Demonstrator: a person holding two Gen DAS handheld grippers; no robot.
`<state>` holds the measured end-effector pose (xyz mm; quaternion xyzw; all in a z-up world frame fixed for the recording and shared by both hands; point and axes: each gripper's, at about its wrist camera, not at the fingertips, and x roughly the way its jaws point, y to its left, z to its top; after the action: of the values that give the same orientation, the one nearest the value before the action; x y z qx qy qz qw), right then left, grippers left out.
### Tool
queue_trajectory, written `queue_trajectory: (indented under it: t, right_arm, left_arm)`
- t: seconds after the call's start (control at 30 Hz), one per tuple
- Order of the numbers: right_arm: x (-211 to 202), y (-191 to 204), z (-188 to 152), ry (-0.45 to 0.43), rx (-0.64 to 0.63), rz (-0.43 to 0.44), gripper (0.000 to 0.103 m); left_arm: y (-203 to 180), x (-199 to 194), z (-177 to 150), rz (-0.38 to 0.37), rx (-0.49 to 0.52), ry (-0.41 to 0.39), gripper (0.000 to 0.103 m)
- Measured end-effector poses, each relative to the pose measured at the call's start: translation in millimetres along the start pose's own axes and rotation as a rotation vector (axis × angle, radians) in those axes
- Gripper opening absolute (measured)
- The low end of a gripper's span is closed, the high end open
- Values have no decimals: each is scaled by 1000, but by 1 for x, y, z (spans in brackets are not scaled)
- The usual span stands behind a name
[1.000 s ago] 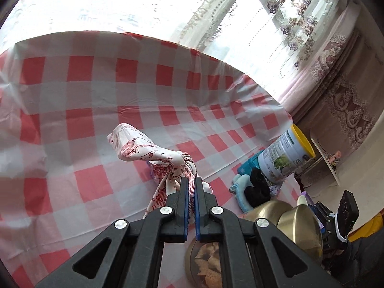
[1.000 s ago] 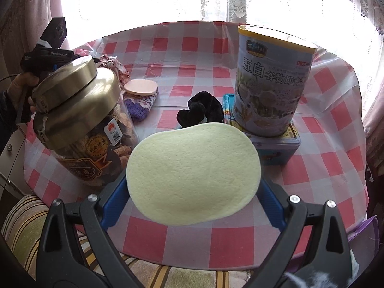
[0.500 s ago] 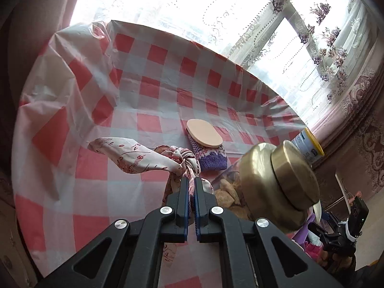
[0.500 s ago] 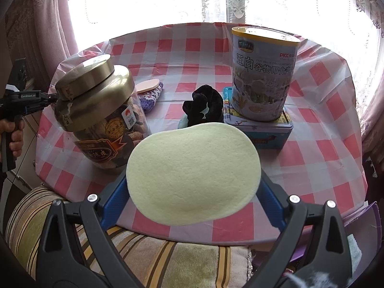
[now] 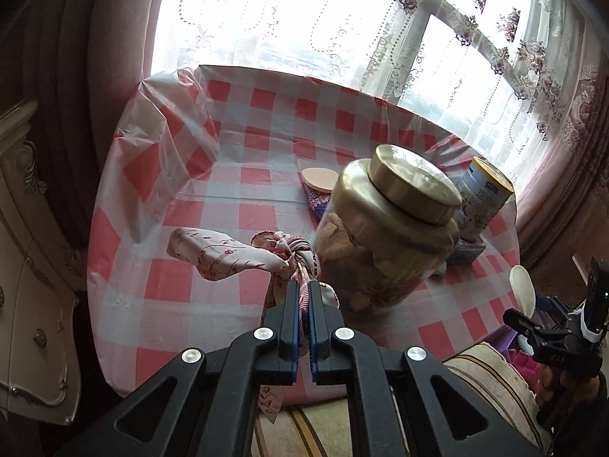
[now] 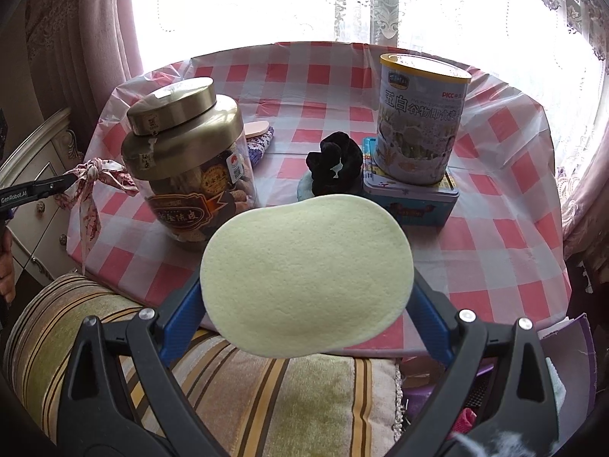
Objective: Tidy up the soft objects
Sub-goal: 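Lift the floral cloth and yellow sponge and carry them over the white box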
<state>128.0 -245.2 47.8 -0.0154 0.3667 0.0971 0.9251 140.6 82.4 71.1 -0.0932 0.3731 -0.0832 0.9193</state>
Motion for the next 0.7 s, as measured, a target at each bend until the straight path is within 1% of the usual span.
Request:
queue_trajectory:
  t: [0.23,0.4,0.57,0.7]
  right_arm:
    - [-21,2,-10,-21,-9,-1,97]
    - [-41,-4,-19,-42,1,-16,97]
    - [-61,-19,-30,-59,12,-47,97]
    - [-77,-38,-41,-65,37,-85,97]
  left_arm:
    - [-38,-25,-18,5,46,-17,4]
    - [-78,-38,-27,-6,126,-32,4]
    - [-120,-48,-30,-50,204,-45,4]
    - [-159,-54,-33,-99,270,-56,4]
